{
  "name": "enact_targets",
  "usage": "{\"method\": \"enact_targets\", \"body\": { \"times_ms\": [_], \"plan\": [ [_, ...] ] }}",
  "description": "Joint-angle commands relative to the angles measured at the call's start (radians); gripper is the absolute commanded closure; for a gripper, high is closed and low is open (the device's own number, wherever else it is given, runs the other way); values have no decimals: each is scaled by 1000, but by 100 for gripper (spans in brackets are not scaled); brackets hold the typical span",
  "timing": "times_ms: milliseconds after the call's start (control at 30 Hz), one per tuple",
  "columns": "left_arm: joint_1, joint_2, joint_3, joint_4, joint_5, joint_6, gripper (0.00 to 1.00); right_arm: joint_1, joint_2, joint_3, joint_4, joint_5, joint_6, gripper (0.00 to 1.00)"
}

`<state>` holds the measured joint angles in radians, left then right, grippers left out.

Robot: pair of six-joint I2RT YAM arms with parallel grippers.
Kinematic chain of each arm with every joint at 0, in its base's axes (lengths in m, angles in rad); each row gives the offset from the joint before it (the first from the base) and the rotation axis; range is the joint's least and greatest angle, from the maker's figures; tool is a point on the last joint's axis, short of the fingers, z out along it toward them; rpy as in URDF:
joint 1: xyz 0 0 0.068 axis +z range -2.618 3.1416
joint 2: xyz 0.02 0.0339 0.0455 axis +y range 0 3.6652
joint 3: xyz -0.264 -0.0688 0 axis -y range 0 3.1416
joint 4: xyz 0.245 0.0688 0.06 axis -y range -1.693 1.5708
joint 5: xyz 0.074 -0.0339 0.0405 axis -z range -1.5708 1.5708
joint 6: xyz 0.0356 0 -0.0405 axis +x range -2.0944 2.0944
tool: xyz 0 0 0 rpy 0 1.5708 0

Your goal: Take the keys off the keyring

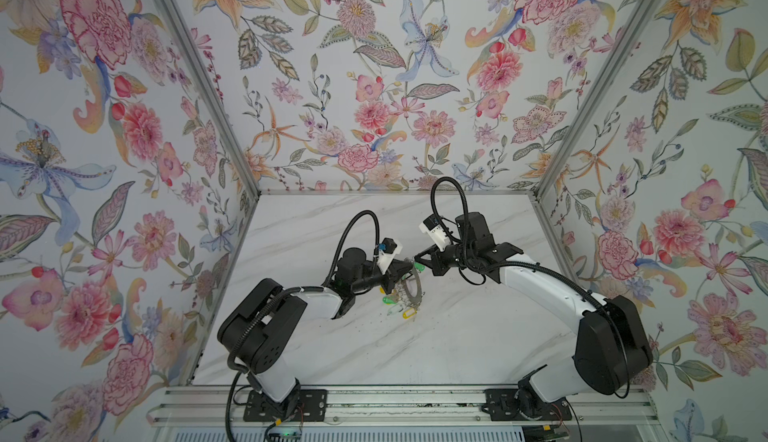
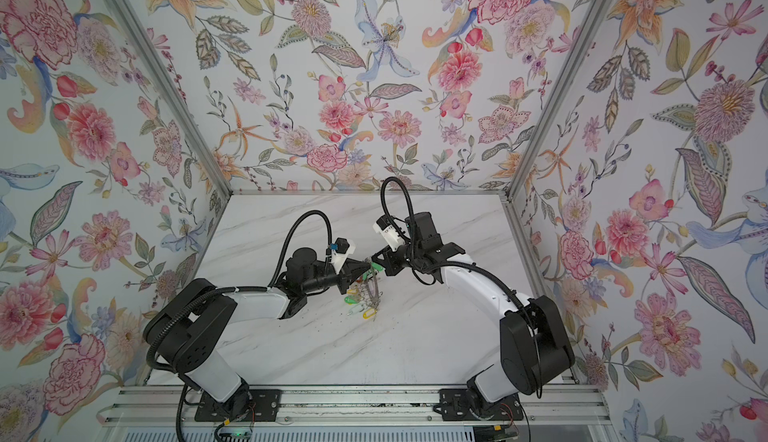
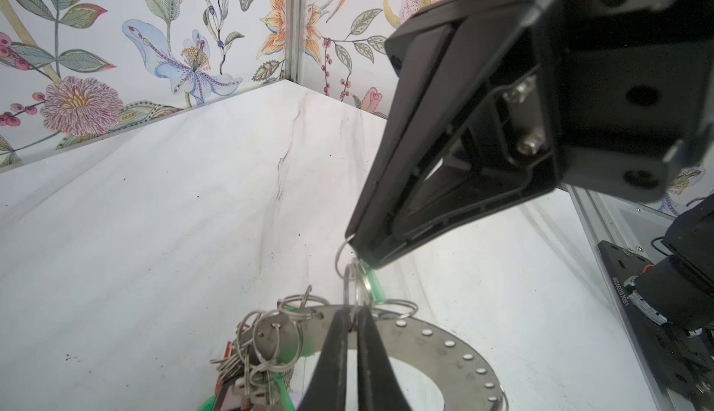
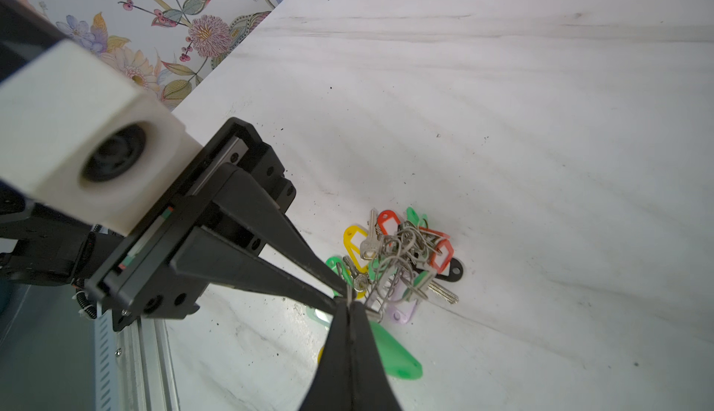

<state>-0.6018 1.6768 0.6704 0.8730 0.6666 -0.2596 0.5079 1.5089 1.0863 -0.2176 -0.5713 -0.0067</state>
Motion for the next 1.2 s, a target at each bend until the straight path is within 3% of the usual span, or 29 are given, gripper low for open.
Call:
{"method": "enact_targets", "body": {
  "times_ms": [0,600,767,1000,1167],
  "plan": [
    [-9,4,23,-5,-9,22,91,3,-7,30,6,-61,2,97],
    [-15,-56,22,-61,-72,68,84,15,22,43,-26,-77,-16,97],
    [-32,-93,0,-47,-111,85,87,17,34,56,-37,-81,-16,97],
    [-37,-86,-2,-54,-107,95,100,19,35,64,-39,-55,-18,97],
    [-36,-98,-26,-50,-118,100,100,1,27,51,-37,-20,-10,97]
  ]
}}
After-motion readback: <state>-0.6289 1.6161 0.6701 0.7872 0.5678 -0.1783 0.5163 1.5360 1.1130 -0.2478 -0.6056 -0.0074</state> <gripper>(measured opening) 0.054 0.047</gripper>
